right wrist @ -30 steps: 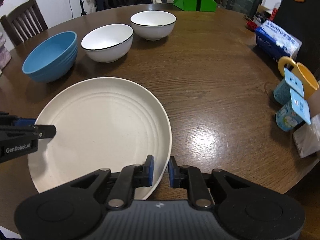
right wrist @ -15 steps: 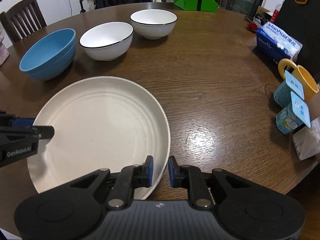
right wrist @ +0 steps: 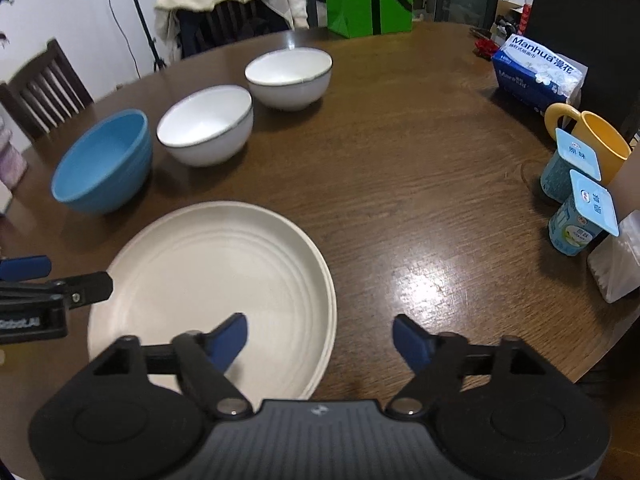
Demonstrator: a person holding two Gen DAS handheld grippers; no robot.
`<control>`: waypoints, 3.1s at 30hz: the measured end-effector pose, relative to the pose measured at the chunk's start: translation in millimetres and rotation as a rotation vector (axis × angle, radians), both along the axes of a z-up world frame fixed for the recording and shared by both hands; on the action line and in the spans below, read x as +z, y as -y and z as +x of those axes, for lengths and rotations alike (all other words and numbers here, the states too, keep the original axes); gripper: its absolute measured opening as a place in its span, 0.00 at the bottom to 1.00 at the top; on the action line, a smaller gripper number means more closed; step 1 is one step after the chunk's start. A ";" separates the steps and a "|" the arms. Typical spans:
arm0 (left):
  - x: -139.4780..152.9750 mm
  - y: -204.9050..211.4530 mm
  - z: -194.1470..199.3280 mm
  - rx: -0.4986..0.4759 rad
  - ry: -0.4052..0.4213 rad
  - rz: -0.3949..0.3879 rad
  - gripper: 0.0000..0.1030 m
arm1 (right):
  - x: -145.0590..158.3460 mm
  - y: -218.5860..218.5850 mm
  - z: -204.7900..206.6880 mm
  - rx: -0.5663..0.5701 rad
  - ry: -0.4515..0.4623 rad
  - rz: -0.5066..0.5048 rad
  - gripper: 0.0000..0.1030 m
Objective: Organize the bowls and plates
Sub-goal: 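Open both grippers to release the cream plate on the stack, then pull both open grippers back up away from the plate stack, then move both grippers to the blue bowl and close them on its rim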
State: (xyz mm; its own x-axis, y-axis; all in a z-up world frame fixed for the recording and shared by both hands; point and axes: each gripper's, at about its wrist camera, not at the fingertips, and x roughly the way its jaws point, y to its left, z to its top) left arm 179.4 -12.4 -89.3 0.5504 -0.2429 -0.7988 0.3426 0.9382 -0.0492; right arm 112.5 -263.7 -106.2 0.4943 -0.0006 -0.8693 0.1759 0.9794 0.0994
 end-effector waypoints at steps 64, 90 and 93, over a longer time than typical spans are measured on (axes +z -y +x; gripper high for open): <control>104.8 -98.7 -8.1 0.336 0.167 -0.180 1.00 | 106.4 -52.8 -0.5 0.136 0.241 0.070 1.00; -13.0 -120.4 200.2 0.276 -0.069 -0.081 1.00 | 17.5 -134.4 184.9 0.064 0.020 0.093 0.96; -26.3 -117.9 207.9 0.271 -0.096 -0.068 0.97 | 6.4 -137.8 195.7 0.050 -0.006 0.098 0.95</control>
